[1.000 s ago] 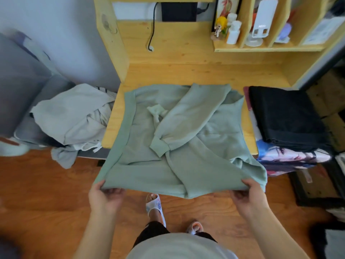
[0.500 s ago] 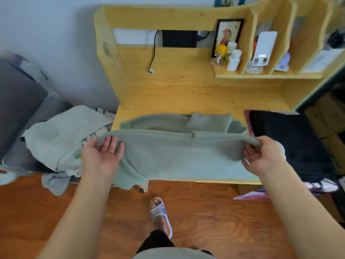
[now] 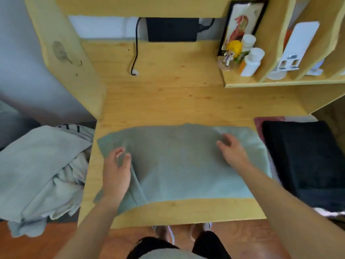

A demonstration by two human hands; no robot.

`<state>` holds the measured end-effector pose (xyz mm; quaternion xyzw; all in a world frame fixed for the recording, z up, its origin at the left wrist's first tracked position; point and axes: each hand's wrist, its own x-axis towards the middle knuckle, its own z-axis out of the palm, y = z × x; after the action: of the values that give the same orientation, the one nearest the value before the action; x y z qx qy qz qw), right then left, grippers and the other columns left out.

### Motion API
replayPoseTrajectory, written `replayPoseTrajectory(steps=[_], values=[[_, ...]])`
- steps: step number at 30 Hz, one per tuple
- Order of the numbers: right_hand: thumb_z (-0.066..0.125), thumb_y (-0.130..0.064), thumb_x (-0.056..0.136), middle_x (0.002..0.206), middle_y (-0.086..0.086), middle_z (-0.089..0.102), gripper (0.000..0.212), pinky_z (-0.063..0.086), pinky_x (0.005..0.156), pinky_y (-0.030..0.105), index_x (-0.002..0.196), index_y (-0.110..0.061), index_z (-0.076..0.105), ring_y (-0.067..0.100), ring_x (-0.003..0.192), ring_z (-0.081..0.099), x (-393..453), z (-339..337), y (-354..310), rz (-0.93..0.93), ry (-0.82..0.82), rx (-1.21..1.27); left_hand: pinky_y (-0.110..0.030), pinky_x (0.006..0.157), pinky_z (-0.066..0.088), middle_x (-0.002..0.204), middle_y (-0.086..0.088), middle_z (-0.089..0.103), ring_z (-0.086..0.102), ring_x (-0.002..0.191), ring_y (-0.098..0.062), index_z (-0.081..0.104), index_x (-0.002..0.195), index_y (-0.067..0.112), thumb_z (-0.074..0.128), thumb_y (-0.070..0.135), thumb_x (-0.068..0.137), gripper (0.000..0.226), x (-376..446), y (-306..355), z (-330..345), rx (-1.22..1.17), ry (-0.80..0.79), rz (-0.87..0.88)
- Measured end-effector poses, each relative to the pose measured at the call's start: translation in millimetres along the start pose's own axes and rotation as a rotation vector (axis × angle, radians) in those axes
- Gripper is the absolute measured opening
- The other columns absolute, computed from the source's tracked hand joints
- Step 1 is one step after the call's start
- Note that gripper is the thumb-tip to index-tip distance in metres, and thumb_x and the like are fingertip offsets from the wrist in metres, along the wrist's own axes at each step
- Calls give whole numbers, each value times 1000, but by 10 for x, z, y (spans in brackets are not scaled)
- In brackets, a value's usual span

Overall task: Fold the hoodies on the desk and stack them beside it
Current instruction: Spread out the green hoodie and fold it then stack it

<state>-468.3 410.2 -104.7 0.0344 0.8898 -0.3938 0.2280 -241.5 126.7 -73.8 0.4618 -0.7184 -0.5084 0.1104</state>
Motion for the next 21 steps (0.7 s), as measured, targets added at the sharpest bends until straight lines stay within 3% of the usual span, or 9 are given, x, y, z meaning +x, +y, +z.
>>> replayPoseTrajectory(steps=[3, 5, 9, 11, 14, 17, 19, 21], values=[[54, -45, 98, 158, 8, 40, 57, 27, 118, 39, 148, -18, 48, 30, 144, 34, -92, 239, 365, -278, -75, -580, -46, 110, 34, 130, 0, 48, 40, 130, -22, 56, 132, 17, 60, 29, 100, 34, -555, -287, 12, 199, 150, -18], [47, -43, 101, 161, 9, 34, 53, 27, 118, 46, 149, -19, 47, 31, 146, 28, -145, 300, 424, -321, -34, -732, -49, 112, 33, 132, -9, 49, 39, 131, -29, 54, 135, 12, 64, 30, 97, 43, -785, -487, 42, 229, 223, -122], [43, -35, 94, 140, 20, 53, 48, 36, 109, 55, 126, -5, 63, 43, 127, 46, -407, 391, 243, -590, 216, -594, -53, 105, 45, 125, -9, 55, 54, 117, -32, 47, 130, 16, 64, 41, 97, 44, -935, -679, 111, -77, 274, -477], [45, -35, 93, 136, 18, 54, 46, 40, 105, 54, 123, -5, 64, 43, 120, 50, -656, 478, 148, -691, 170, -516, -48, 103, 46, 121, -6, 59, 57, 112, -29, 49, 124, 19, 62, 36, 99, 33, -939, -701, 100, -210, 283, -579], [49, -50, 90, 141, 12, 51, 60, 37, 111, 54, 134, -11, 59, 39, 127, 48, -1029, 654, 159, -778, 13, -568, -38, 89, 46, 118, -1, 68, 61, 107, -21, 63, 121, 17, 59, 15, 97, 24, -968, -745, 40, -265, 210, -512], [69, -64, 76, 151, 13, 45, 93, 29, 116, 57, 151, -16, 43, 38, 138, 42, -1128, 719, 433, -859, -96, -855, -33, 79, 45, 104, -2, 73, 63, 99, -21, 70, 108, 14, 57, 1, 96, 23, -927, -805, -162, -178, 115, -381], [84, -36, 66, 152, 16, 44, 106, 31, 114, 60, 155, -17, 29, 40, 138, 41, -1043, 667, 596, -771, -126, -997, -34, 74, 43, 97, -9, 70, 60, 93, -26, 67, 95, 14, 57, 0, 96, 17, -736, -886, -436, -106, 153, -315], [64, -6, 75, 147, 17, 51, 84, 38, 110, 60, 153, -13, 33, 39, 135, 46, -967, 564, 677, -708, -42, -1008, -38, 79, 45, 98, -12, 69, 62, 96, -32, 66, 95, 13, 57, 2, 97, 14, -461, -999, -813, -53, 212, -320]])
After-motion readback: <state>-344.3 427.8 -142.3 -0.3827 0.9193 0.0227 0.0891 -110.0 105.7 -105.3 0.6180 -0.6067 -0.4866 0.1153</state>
